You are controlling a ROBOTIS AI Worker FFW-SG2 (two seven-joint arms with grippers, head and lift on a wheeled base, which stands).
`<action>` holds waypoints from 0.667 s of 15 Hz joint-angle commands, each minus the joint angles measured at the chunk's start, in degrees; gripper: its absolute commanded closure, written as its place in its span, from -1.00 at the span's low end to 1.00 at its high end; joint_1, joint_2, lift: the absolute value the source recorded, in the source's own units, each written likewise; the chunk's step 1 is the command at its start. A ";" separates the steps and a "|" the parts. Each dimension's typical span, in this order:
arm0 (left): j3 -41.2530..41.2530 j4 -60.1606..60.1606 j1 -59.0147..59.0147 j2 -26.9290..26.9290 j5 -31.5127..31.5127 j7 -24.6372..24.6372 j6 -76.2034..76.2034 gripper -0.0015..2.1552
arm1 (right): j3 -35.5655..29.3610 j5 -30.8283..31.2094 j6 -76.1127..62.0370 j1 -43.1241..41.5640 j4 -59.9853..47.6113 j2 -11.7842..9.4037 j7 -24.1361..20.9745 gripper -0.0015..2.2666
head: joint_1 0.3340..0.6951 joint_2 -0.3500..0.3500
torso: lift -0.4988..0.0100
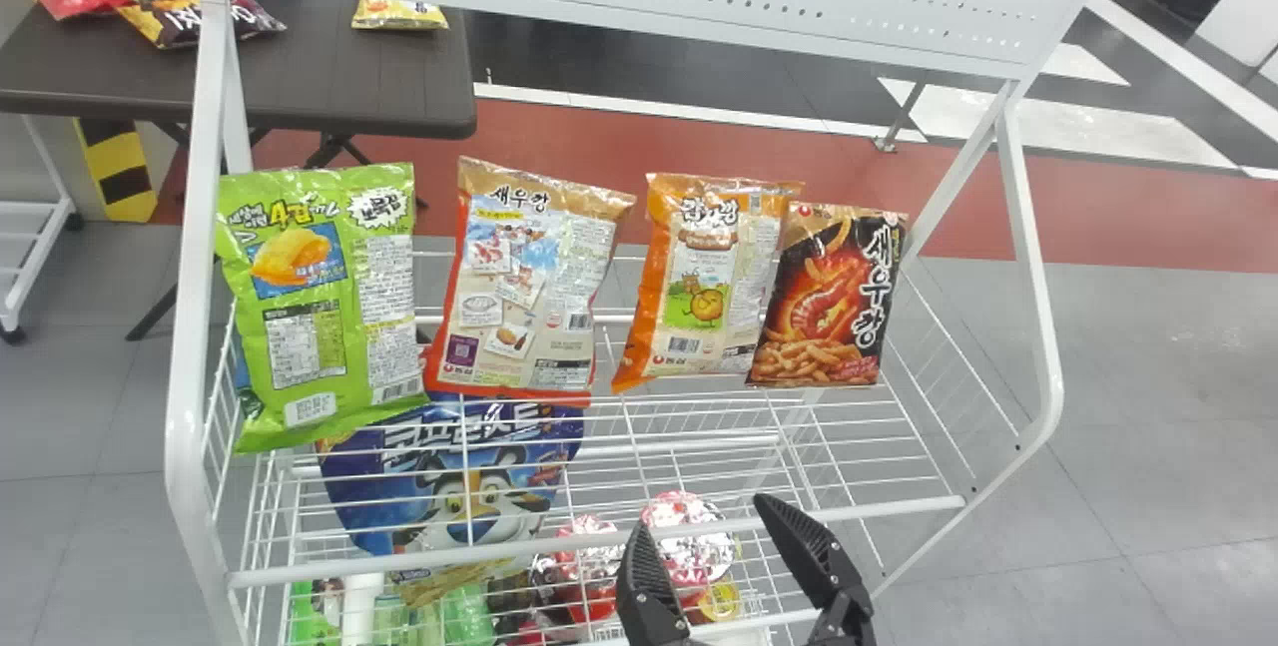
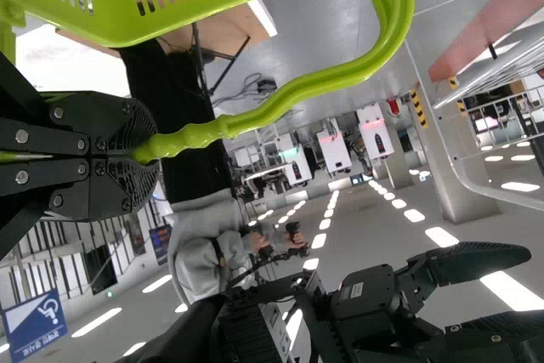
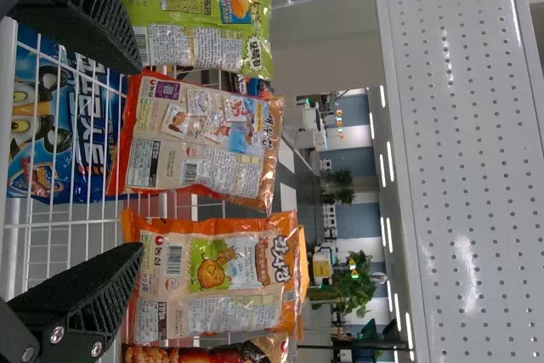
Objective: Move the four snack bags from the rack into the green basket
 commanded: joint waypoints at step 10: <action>0.22 0.01 0.18 0.17 0.38 -0.09 -0.17 0.69 | 0.00 0.00 -0.92 0.35 -0.09 -0.09 0.00 -0.92 | 1.00 -1.00 | 0.96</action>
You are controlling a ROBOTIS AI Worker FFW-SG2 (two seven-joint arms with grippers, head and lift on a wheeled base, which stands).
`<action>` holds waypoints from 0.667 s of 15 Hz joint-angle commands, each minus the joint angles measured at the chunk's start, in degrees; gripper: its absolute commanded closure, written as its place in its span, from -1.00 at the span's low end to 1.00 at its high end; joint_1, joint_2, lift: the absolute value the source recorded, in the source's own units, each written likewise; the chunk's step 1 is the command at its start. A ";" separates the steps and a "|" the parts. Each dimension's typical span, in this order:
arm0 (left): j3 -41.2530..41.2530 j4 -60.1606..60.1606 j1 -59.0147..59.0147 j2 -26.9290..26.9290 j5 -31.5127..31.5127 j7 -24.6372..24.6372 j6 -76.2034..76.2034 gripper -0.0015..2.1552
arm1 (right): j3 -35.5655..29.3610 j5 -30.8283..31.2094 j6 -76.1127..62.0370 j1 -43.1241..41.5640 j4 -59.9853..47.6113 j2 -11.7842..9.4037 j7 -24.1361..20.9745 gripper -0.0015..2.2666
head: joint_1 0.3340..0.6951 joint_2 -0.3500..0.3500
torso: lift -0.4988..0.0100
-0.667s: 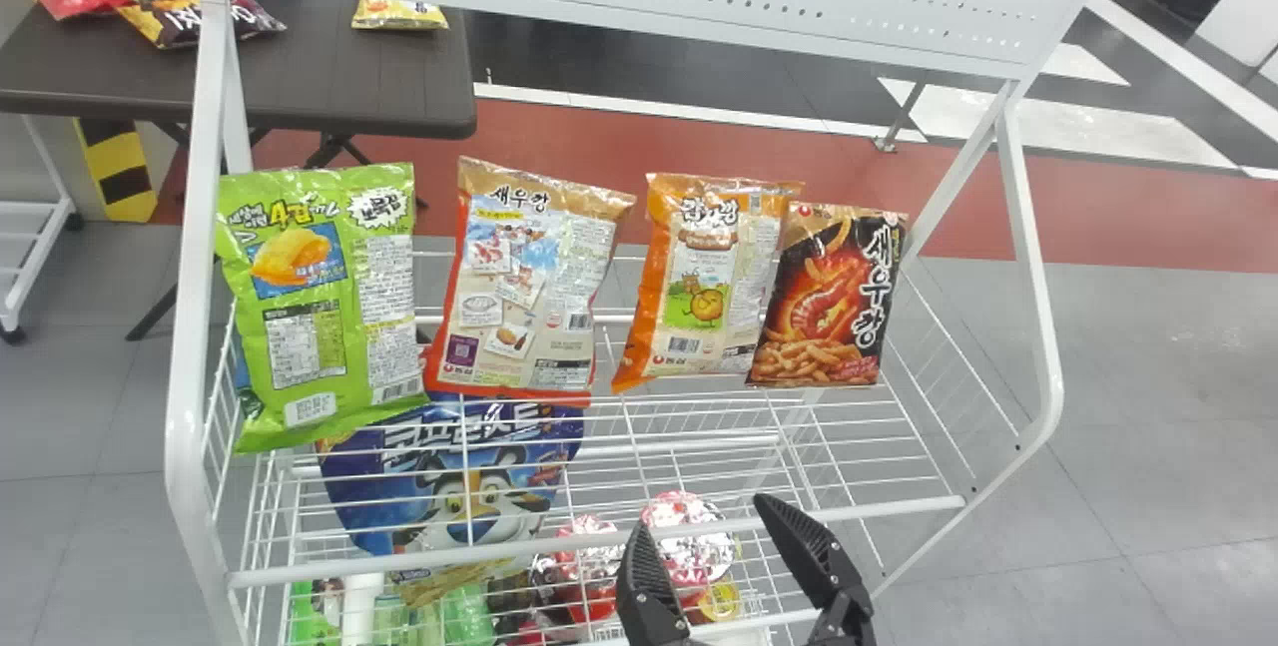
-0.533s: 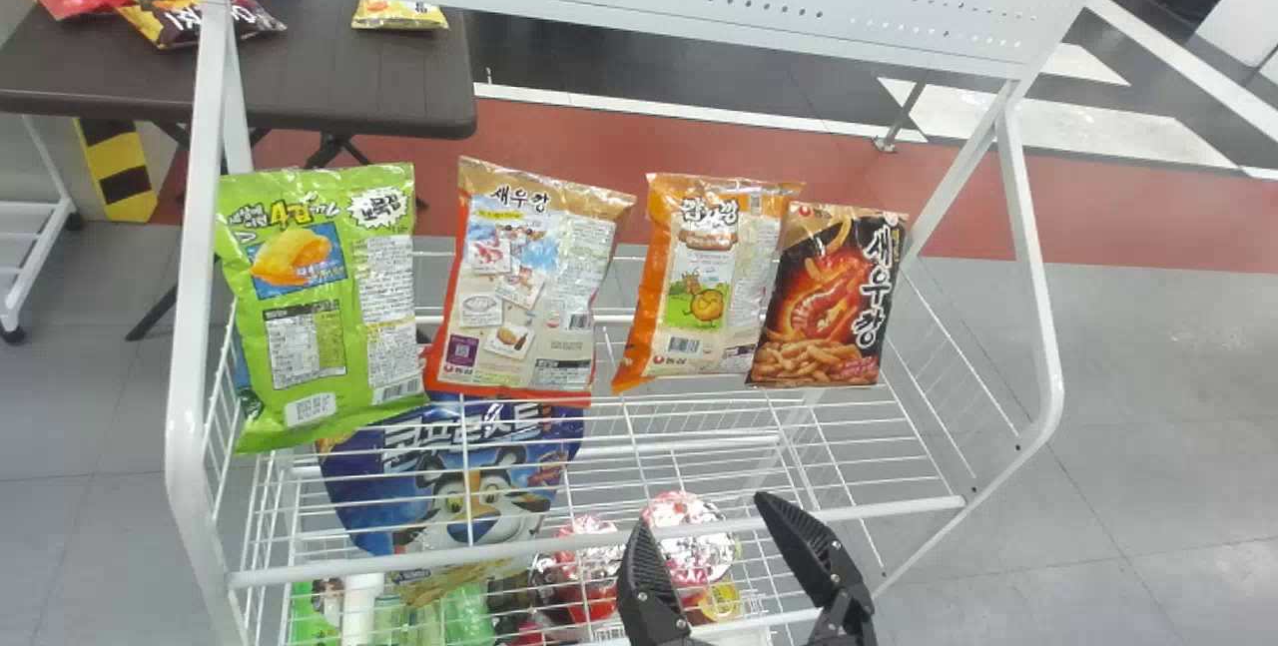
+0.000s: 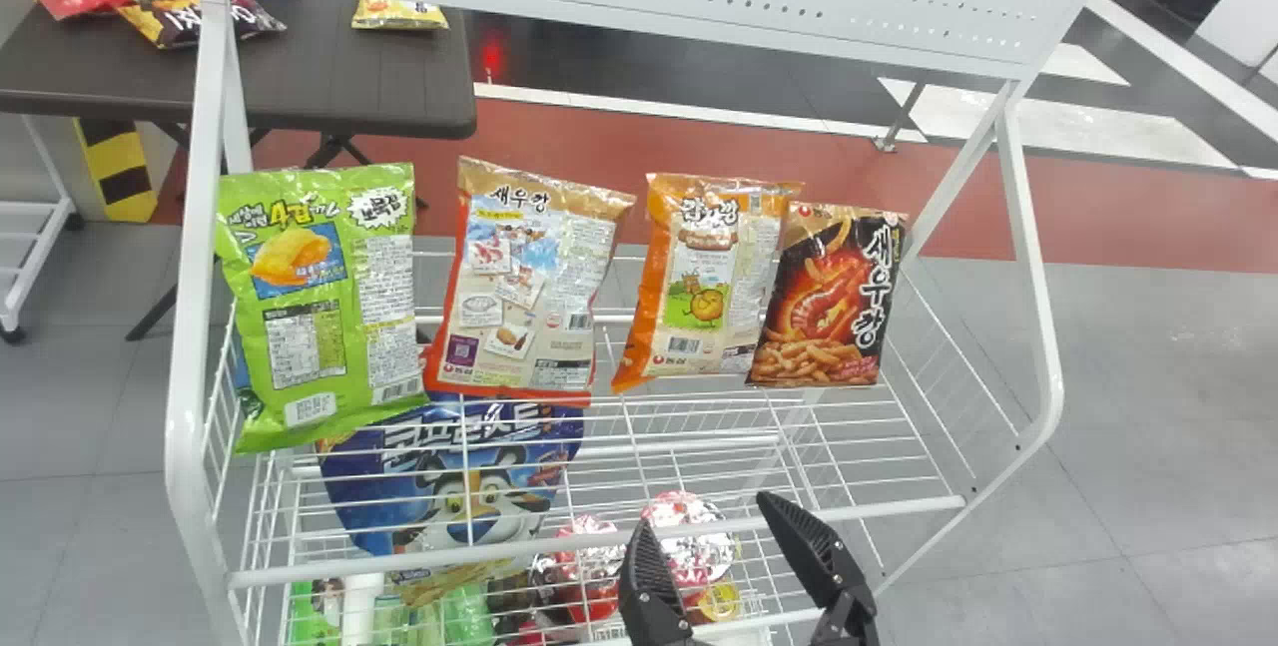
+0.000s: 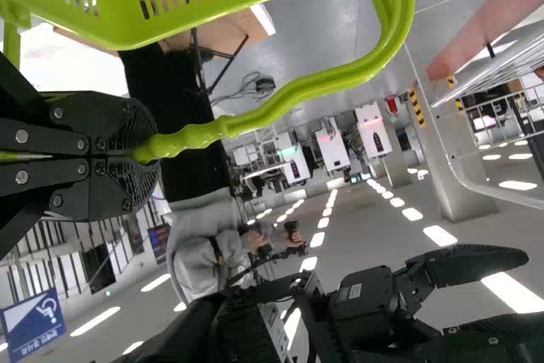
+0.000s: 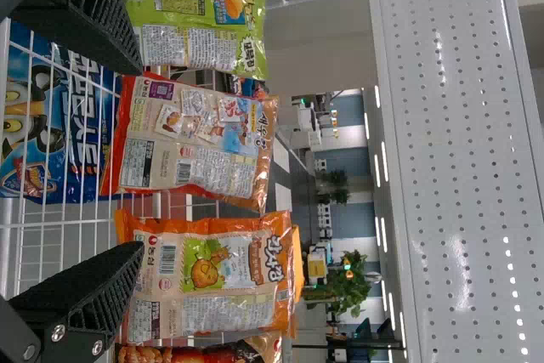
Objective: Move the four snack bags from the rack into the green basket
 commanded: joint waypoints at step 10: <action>-0.30 -0.35 0.65 0.00 -0.06 -0.26 -0.18 0.69 | 9.58 6.77 14.60 -25.29 9.14 0.10 -0.18 -0.91 | 1.00 -1.00 | 0.96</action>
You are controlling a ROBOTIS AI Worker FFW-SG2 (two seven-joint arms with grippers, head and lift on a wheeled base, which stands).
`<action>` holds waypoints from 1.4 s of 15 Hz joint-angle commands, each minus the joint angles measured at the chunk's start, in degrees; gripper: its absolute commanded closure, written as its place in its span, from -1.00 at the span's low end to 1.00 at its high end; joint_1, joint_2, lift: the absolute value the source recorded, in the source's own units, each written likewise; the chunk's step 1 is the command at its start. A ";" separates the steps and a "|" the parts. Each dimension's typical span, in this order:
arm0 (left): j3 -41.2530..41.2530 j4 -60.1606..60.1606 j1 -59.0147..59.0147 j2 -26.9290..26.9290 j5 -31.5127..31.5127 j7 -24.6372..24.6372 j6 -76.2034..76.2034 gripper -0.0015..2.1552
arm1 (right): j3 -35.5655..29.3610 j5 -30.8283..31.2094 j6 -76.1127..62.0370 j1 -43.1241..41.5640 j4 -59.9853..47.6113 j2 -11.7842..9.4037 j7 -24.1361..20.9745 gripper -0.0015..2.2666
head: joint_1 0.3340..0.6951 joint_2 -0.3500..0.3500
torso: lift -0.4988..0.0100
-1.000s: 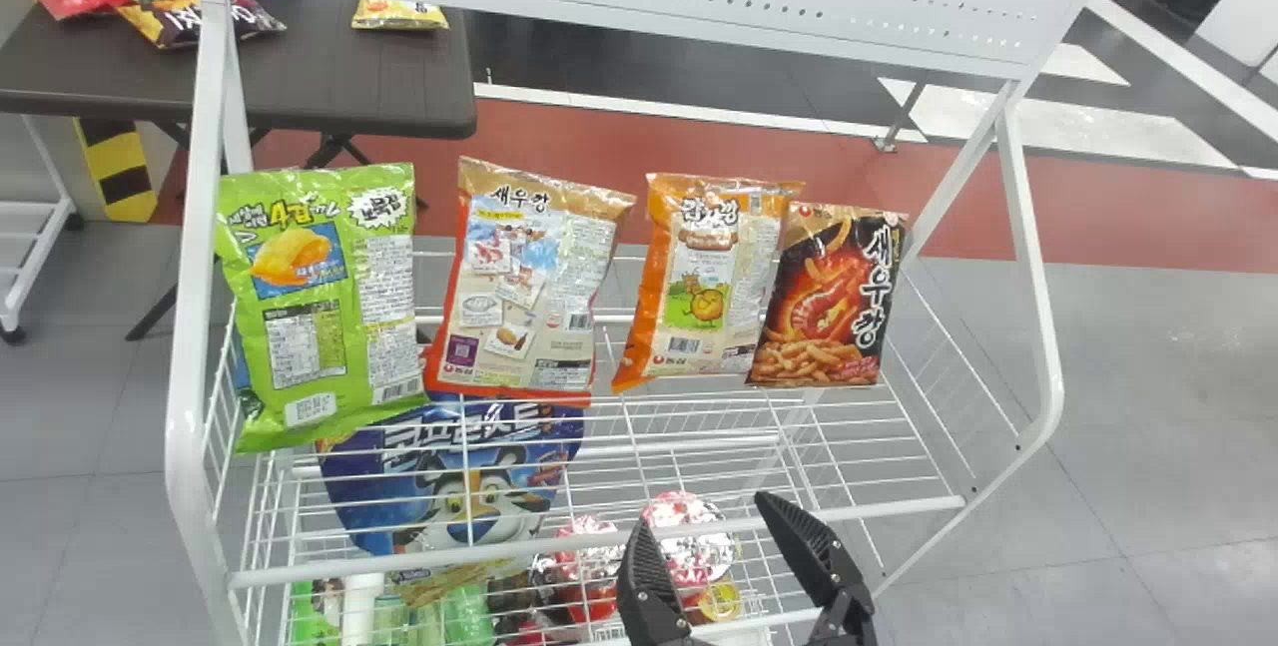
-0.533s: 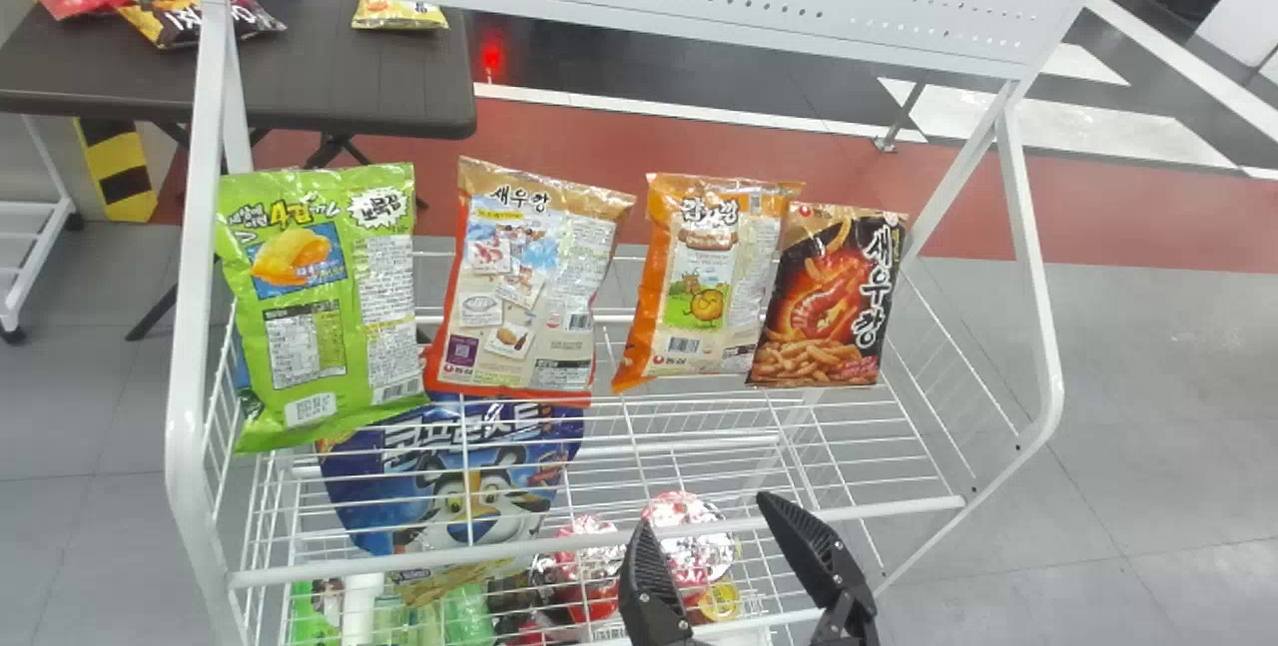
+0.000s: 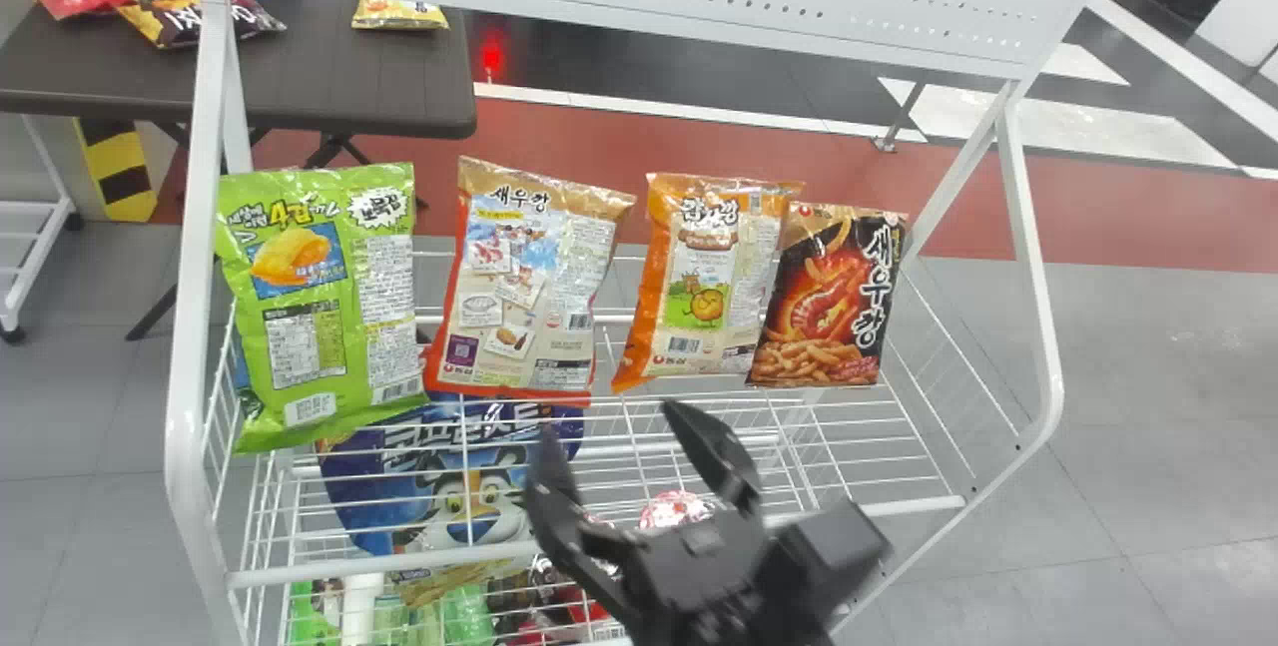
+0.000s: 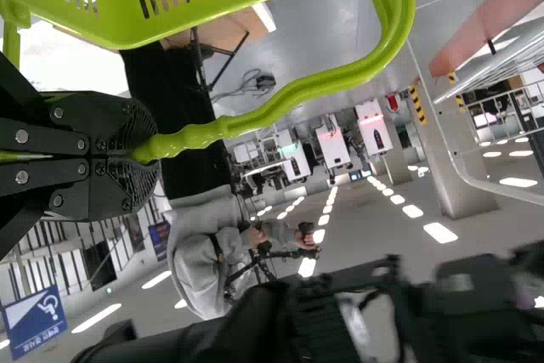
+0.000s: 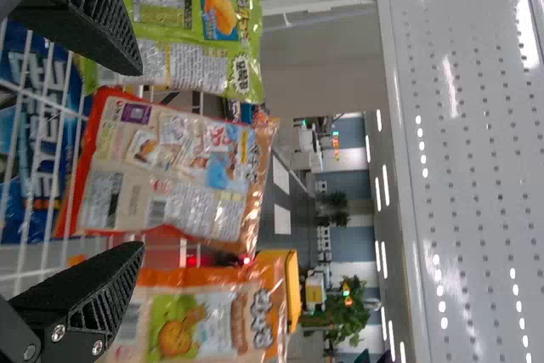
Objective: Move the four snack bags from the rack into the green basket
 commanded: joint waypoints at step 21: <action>1.58 2.74 -1.34 1.04 2.20 -1.38 -0.88 0.69 | 14.02 -3.51 13.03 -42.94 38.72 1.45 9.79 0.78 | 1.00 0.18 | 0.96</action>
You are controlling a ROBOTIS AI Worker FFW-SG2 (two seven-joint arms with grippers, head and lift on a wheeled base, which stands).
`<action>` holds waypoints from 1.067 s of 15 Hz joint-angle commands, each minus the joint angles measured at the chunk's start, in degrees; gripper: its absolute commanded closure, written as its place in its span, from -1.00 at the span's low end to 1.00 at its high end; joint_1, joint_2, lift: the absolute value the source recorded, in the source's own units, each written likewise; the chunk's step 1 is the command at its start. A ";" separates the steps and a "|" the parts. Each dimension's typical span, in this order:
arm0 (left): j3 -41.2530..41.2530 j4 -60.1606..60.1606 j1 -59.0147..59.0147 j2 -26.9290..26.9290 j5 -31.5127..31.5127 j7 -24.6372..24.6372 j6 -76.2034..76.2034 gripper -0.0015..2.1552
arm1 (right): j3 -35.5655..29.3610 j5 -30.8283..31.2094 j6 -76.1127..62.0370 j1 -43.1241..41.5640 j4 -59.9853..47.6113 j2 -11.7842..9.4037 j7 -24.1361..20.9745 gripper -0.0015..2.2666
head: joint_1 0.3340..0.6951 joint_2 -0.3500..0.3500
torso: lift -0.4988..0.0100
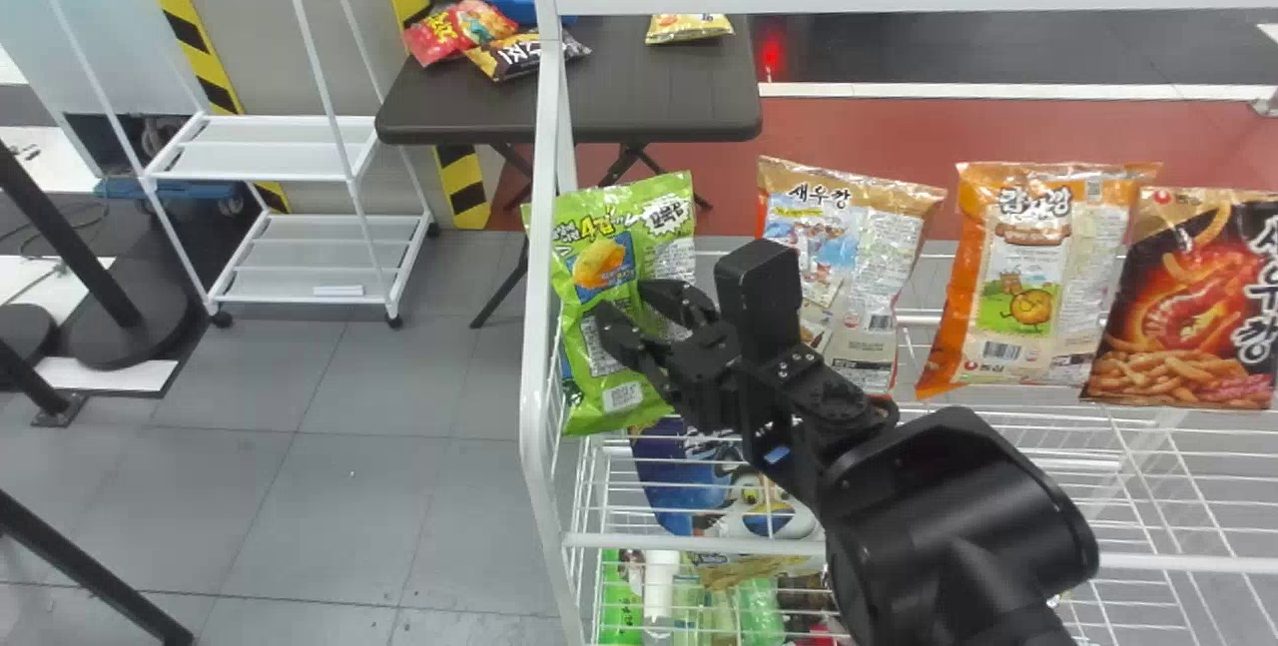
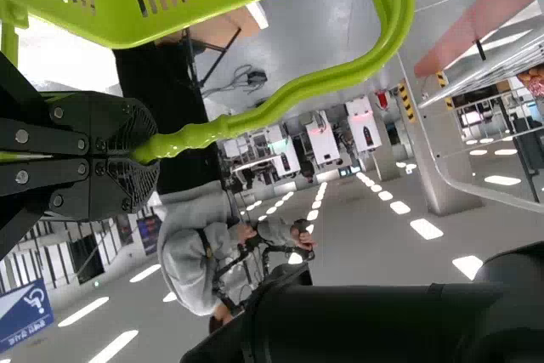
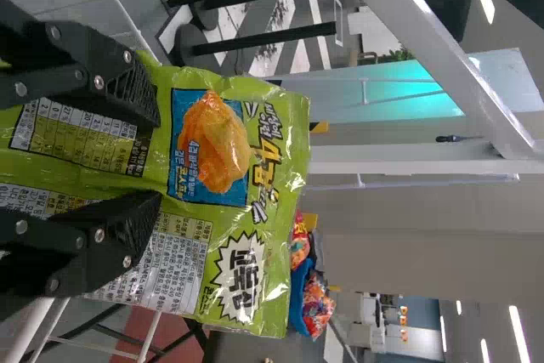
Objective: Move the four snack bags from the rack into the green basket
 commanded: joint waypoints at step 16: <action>-1.23 -1.17 0.36 -0.09 -0.69 0.24 0.59 0.69 | -9.66 3.09 -9.48 29.72 -33.01 -3.43 0.25 0.88 | 1.00 -0.18 | 0.96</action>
